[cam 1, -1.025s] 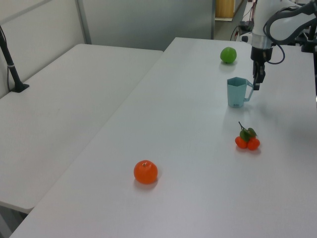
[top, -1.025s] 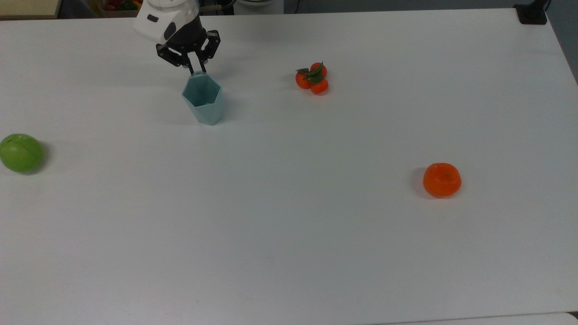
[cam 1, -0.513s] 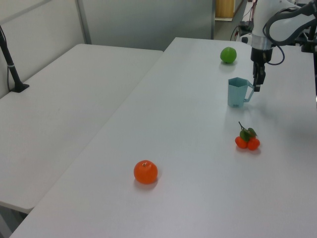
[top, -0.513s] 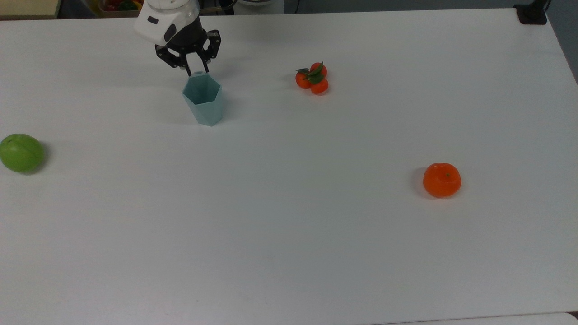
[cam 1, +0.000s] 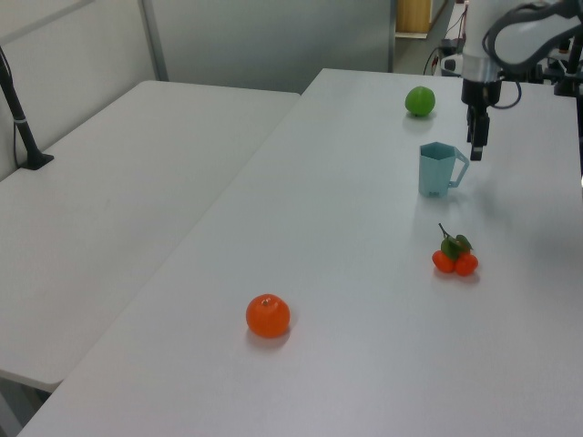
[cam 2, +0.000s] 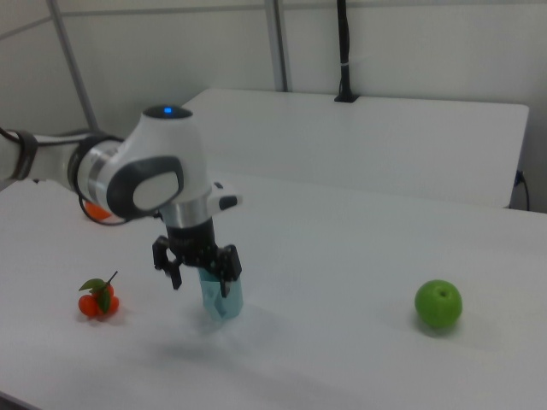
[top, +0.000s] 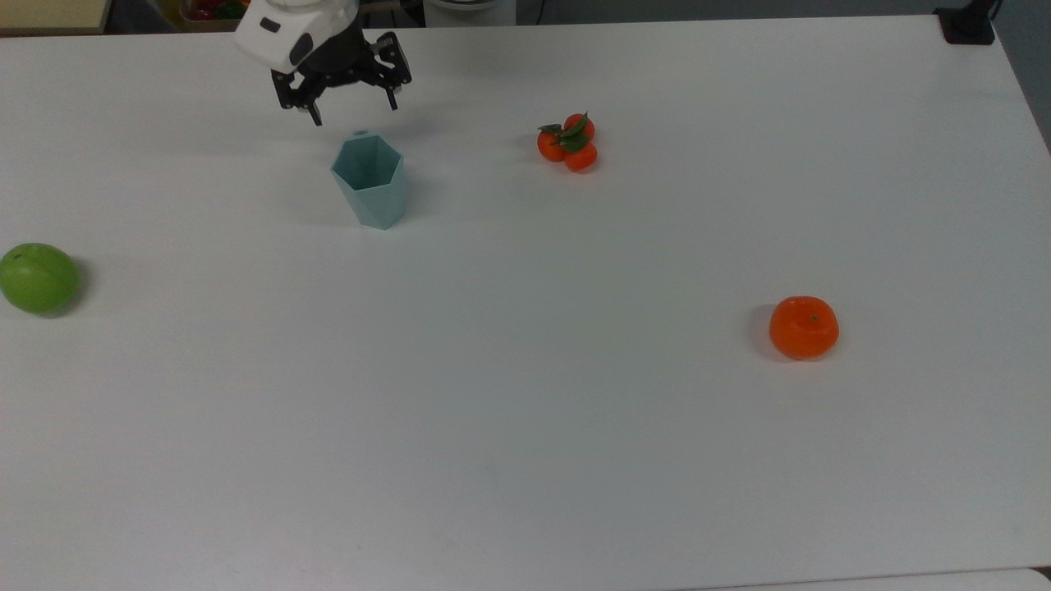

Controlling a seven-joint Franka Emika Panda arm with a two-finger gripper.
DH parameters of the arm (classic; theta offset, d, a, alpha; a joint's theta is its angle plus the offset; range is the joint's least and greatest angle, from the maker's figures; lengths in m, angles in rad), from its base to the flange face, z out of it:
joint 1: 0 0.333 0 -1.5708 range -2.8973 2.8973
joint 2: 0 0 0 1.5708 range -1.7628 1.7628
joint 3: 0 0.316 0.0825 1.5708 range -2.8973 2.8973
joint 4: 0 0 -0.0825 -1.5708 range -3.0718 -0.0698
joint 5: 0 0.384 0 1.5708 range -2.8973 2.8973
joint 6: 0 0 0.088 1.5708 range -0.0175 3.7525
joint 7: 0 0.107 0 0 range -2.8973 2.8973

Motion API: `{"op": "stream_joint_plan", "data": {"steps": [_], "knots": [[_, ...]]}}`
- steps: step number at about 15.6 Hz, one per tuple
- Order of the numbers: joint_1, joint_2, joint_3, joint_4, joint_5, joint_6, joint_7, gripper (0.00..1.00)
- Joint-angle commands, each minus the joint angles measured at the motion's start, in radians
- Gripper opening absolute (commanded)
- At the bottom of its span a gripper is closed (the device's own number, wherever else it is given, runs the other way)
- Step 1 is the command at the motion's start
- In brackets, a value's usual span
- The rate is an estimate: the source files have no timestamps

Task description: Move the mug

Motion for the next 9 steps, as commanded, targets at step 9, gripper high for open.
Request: {"op": "stream_joint_plan", "data": {"steps": [9], "knots": [[-0.004, -0.020, 0.167, 0.476, 0.062, -0.438, 0.475, 1.00]]}}
